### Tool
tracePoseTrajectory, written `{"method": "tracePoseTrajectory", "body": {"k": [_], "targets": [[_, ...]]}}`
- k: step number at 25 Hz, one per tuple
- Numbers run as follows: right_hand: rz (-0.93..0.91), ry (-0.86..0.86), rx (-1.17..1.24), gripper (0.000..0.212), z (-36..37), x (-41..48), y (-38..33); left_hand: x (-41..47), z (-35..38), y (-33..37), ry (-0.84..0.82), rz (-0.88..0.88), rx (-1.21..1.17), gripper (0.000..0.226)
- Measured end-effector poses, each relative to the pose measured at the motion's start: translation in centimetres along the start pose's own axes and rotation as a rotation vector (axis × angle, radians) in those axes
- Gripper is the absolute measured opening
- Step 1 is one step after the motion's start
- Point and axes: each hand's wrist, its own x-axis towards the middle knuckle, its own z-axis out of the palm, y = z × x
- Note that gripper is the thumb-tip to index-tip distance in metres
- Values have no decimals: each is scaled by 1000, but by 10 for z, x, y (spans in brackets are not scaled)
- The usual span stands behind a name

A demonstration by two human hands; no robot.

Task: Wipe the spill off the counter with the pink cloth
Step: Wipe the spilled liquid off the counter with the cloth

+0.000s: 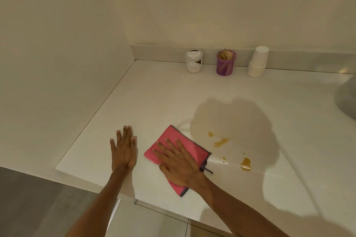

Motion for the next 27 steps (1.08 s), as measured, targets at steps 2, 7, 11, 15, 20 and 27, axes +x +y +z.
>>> {"method": "tracePoseTrajectory", "body": {"k": [2, 7, 11, 15, 20, 27], "targets": [[-72, 7, -10, 57, 8, -38, 1, -2, -1, 0, -10, 1, 11, 58], [188, 117, -78, 60, 4, -101, 58, -4, 1, 2, -8, 2, 6, 61], [555, 168, -95, 60, -20, -53, 97, -4, 3, 2, -8, -3, 16, 62], [529, 132, -30, 60, -31, 3, 92, -1, 3, 1, 8, 2, -4, 62], [215, 69, -49, 57, -3, -51, 39, -3, -1, 2, -2, 6, -6, 60], [401, 141, -176, 62, -18, -170, 154, -7, -6, 7, -23, 3, 14, 61]]}}
